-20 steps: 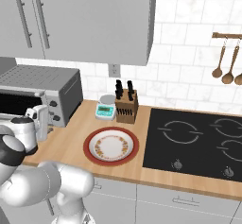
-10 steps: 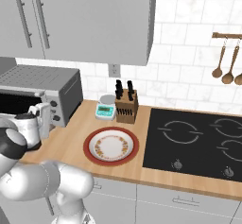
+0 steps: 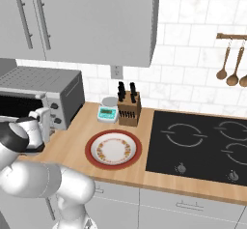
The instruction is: Pick up the kebab skewer and baguette bread, and place them inside the toaster oven. Close the toaster oven door and start by setting the timer.
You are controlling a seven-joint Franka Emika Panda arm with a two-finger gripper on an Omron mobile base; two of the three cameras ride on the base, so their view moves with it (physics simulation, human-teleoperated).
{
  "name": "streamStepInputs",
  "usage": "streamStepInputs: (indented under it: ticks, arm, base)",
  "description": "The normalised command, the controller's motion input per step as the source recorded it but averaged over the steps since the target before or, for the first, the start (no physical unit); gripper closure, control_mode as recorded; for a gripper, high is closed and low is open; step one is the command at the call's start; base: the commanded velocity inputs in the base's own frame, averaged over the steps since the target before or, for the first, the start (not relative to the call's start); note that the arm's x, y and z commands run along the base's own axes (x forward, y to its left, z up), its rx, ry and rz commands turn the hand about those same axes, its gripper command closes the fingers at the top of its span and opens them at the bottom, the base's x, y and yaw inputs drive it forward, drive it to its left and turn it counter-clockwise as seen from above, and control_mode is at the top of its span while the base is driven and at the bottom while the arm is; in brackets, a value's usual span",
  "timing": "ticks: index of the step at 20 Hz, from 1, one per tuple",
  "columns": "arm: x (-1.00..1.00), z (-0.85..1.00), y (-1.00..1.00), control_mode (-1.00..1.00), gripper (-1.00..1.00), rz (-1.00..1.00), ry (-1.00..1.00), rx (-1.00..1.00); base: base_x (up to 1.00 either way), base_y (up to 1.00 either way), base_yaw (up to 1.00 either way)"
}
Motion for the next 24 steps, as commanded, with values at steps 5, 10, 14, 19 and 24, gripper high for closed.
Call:
streamStepInputs:
  ticks: [5, 10, 14, 19, 24]
  arm:
    - [0.22, -0.09, 0.08, -1.00, -1.00, 0.04, -0.06, 0.00]
    - [0.16, 0.00, 0.00, -1.00, -1.00, 0.03, -0.05, 0.00]
    - [0.03, -0.03, 0.00, -1.00, -1.00, 0.01, -0.04, 0.00]
    - [0.12, 0.00, 0.00, -1.00, -1.00, 0.00, -0.04, 0.00]
    - [0.18, 0.00, 0.00, -1.00, -1.00, 0.00, -0.03, 0.00]
  base:
    - [0.00, 0.00, 0.00]
    - [0.00, 0.00, 0.00]
    - [0.00, 0.00, 0.00]
    - [0.00, 0.00, 0.00]
    - [0.00, 0.00, 0.00]
